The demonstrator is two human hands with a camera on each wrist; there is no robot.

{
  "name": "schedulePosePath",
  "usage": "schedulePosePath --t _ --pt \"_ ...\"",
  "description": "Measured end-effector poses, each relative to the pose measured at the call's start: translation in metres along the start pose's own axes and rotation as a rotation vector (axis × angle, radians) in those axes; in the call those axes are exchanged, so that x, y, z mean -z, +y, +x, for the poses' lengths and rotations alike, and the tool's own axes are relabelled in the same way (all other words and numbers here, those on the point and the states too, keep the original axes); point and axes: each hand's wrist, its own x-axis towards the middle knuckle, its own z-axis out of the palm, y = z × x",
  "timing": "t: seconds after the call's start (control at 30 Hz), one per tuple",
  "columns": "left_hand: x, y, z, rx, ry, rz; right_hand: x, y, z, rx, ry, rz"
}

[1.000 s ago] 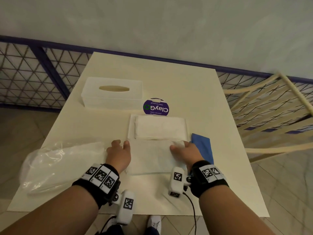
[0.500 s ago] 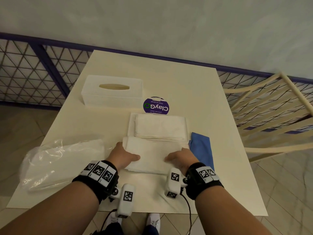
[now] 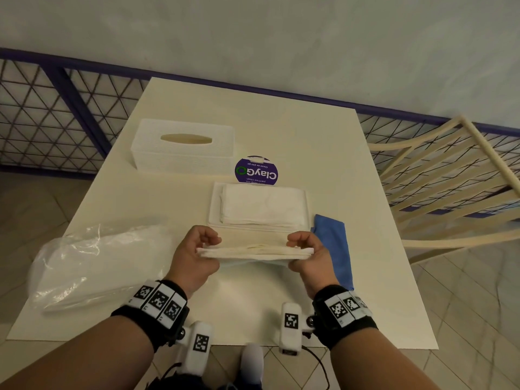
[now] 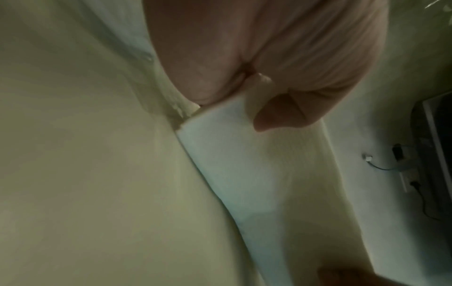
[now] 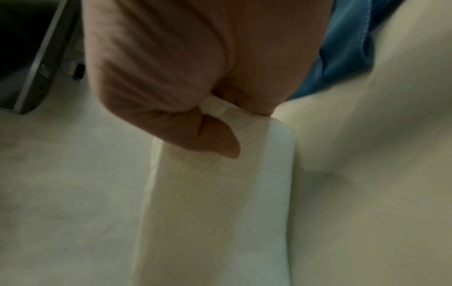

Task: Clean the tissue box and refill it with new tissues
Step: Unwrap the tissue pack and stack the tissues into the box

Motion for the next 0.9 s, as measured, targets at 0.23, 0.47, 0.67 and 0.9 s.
schedulePosePath --t 0.23,0.47,0.67,0.9 --pt "-0.005 -0.006 0.000 -0.034 0.020 0.031 -0.001 0.002 0.004 -0.002 0.024 -0.013" --pt "-0.005 0.005 0.002 -0.158 0.151 0.131 0.001 -0.001 0.002 0.054 0.039 0.048" --pt "-0.007 -0.015 0.015 0.061 0.071 0.136 0.001 0.013 0.011 -0.018 0.088 -0.218" --pt "-0.011 -0.008 0.016 -0.008 0.137 0.158 -0.004 0.009 0.011 -0.022 0.105 -0.115"
